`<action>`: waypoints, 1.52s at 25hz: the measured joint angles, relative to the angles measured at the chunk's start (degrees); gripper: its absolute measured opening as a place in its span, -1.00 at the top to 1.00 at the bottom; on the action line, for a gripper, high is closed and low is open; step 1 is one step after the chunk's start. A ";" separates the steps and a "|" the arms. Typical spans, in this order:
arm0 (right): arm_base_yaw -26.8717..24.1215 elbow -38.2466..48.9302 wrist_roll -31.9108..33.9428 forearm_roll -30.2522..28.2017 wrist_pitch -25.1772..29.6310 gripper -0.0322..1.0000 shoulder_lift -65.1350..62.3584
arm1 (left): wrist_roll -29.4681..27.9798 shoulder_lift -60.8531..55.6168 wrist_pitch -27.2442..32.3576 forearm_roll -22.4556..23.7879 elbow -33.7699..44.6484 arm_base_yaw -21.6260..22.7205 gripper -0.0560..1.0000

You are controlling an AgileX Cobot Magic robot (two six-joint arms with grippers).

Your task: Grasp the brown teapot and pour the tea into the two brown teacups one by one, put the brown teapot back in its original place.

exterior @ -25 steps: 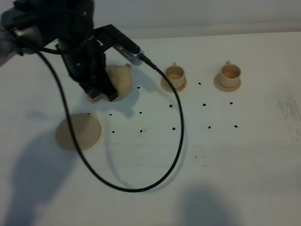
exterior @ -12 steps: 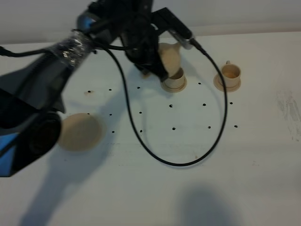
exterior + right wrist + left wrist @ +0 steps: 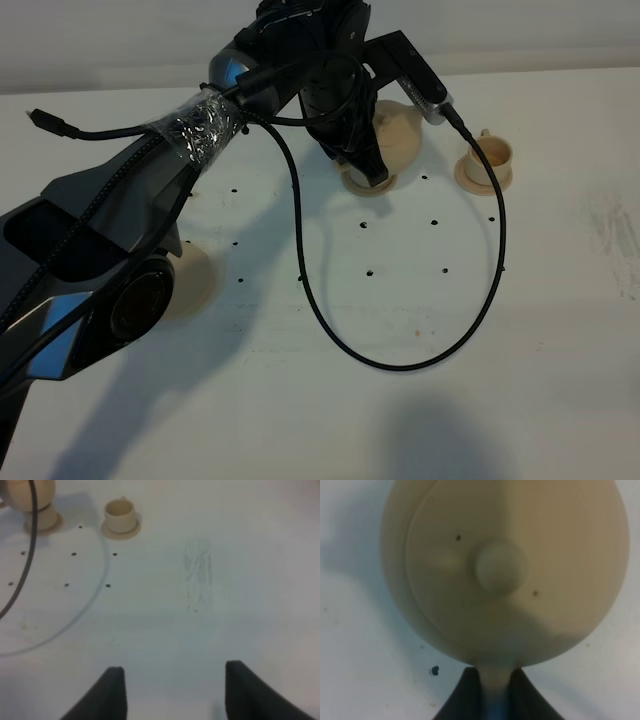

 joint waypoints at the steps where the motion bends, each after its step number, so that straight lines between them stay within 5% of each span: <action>1: 0.00 0.00 0.00 0.00 0.00 0.10 0.00 | 0.83 0.00 -0.05 0.00 0.00 0.00 0.73; 17: 0.00 0.00 0.00 0.00 0.00 0.10 0.00 | 12.39 0.00 -5.97 1.69 0.00 0.00 0.73; 38: 0.00 0.00 0.00 0.00 0.00 0.10 0.00 | 13.83 3.23 -19.93 4.76 0.00 -0.64 0.73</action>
